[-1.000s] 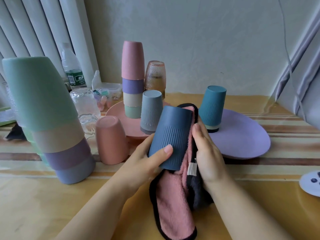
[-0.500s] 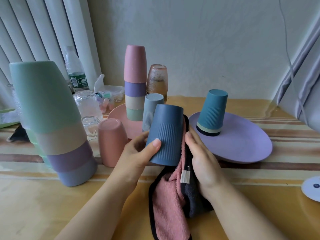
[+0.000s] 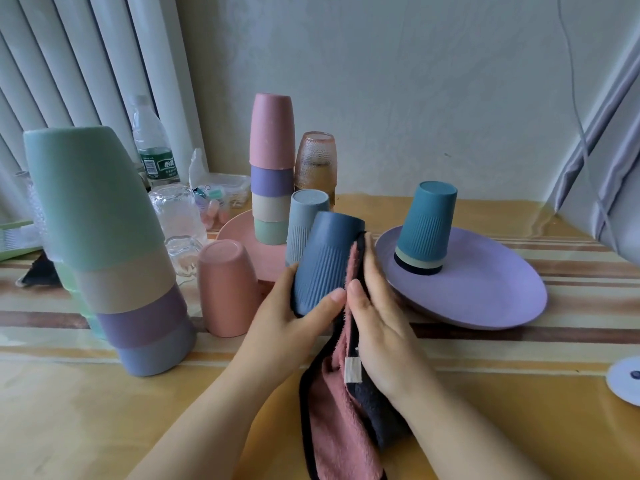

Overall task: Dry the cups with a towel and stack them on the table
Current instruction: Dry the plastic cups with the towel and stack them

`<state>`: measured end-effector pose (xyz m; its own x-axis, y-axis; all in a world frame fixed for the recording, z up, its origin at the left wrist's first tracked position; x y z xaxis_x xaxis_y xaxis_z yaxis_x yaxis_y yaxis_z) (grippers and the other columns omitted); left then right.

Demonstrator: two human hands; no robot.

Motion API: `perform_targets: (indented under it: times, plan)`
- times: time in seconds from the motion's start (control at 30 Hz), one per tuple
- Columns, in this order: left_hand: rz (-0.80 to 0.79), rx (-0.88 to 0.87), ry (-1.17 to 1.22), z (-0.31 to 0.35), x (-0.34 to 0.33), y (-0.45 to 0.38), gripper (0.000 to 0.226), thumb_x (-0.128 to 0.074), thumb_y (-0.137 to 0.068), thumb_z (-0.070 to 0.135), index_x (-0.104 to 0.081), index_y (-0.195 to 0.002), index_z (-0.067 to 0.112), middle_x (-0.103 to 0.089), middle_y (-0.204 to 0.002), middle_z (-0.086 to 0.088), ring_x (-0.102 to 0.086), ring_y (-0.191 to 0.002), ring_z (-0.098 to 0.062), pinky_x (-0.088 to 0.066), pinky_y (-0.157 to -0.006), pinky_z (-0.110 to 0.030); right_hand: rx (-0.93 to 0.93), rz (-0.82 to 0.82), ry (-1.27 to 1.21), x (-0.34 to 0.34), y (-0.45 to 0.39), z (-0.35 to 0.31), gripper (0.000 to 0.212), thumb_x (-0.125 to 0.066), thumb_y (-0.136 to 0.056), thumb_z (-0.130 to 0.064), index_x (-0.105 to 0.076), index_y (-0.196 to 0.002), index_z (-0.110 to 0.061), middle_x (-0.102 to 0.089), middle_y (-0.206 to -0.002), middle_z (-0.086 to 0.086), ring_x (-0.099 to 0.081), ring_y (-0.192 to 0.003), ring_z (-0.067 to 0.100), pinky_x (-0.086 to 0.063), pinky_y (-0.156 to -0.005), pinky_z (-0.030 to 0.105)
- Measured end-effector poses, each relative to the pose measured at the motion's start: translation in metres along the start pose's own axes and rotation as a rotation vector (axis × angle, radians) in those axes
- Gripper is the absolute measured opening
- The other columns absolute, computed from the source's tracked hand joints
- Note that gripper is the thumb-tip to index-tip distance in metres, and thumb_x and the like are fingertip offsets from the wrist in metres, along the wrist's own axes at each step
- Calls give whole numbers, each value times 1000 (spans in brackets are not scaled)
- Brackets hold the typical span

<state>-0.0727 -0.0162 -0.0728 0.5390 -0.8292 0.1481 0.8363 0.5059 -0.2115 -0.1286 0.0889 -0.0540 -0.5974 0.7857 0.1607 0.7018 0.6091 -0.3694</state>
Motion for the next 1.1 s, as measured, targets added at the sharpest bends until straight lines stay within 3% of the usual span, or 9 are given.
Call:
perform_targets:
  times: [0.2, 0.33, 0.47, 0.6, 0.73, 0.8, 0.93, 1.0, 1.1]
  plan:
    - [-247, 15, 52, 4, -21, 9, 44, -64, -77, 43, -58, -119, 31, -70, -105, 17, -64, -97, 1, -48, -78, -12, 2, 144, -149, 35, -8, -9, 46, -36, -90, -39, -27, -135, -43, -26, -144, -30, -23, -128, -24, -22, -103, -1]
    - [-285, 77, 348, 2, -22, 10, 51, -65, -72, 48, -66, -117, 25, -71, -115, 3, -65, -108, -14, -51, -92, -24, -87, 101, -281, 29, -5, 6, 63, -49, -80, -68, -53, -131, -31, -53, -138, -11, -43, -132, 7, -30, -114, 39]
    - [-188, 94, 480, 0, -12, 2, 55, -64, -66, 49, -69, -110, 16, -72, -110, -10, -68, -99, -21, -56, -82, -33, -197, -7, -256, 5, 1, 16, 78, -46, -73, -79, -50, -134, -32, -54, -137, -3, -44, -131, 29, -28, -109, 60]
    - [-76, 133, 482, -6, 3, -6, 68, -60, -67, 60, -64, -116, 13, -69, -116, -15, -67, -106, -26, -50, -92, -49, -178, -22, -195, 1, 0, 14, 53, -44, -88, -54, -44, -138, -38, -47, -141, -18, -43, -129, 5, -23, -117, 44]
    - [114, 68, 413, -2, 15, -7, 58, -63, -81, 56, -56, -122, 15, -72, -103, -3, -72, -86, -10, -57, -58, -26, -145, 67, -212, 15, -3, 13, 32, -47, -95, -36, -48, -124, -52, -43, -137, -34, -33, -131, -13, -22, -117, 30]
    - [209, 37, 348, 0, 20, -3, 40, -53, -83, 45, -56, -112, 18, -70, -98, -4, -72, -80, -13, -58, -52, -33, -127, 69, -149, 15, -2, 10, 32, -46, -98, -33, -44, -117, -58, -42, -128, -45, -31, -126, -21, -23, -111, 18]
    - [230, -74, 178, 10, 21, 1, 31, -48, -94, 52, -61, -105, 25, -69, -101, 0, -68, -96, -15, -58, -75, -39, -74, -23, -32, 0, 2, 2, 41, -39, -99, -28, -24, -122, -58, -28, -104, -67, -21, -109, -41, -19, -85, -11]
    - [172, -103, 123, 13, 19, 0, 41, -62, -77, 60, -58, -109, 35, -68, -104, 16, -65, -98, -1, -53, -79, -20, -78, -84, -29, -7, 4, 2, 44, -39, -99, -29, -20, -127, -56, -28, -108, -66, -21, -111, -39, -20, -84, -11]
    - [51, -91, 91, 9, 11, -3, 59, -70, -65, 56, -55, -118, 36, -68, -106, 16, -66, -100, -5, -57, -83, -29, -53, -80, -34, -10, 5, -4, 45, -37, -100, -25, -18, -127, -56, -26, -120, -57, -22, -114, -37, -22, -87, -9]
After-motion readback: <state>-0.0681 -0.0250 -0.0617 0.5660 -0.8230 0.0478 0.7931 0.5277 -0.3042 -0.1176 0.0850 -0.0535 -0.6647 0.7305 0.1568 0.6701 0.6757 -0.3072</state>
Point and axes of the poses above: each hand's wrist, its own y-axis away from the middle knuckle, its own x-axis out of the back of the hand, z = x × y, the point moved 8 cm from there along -y, towards the middle knuckle
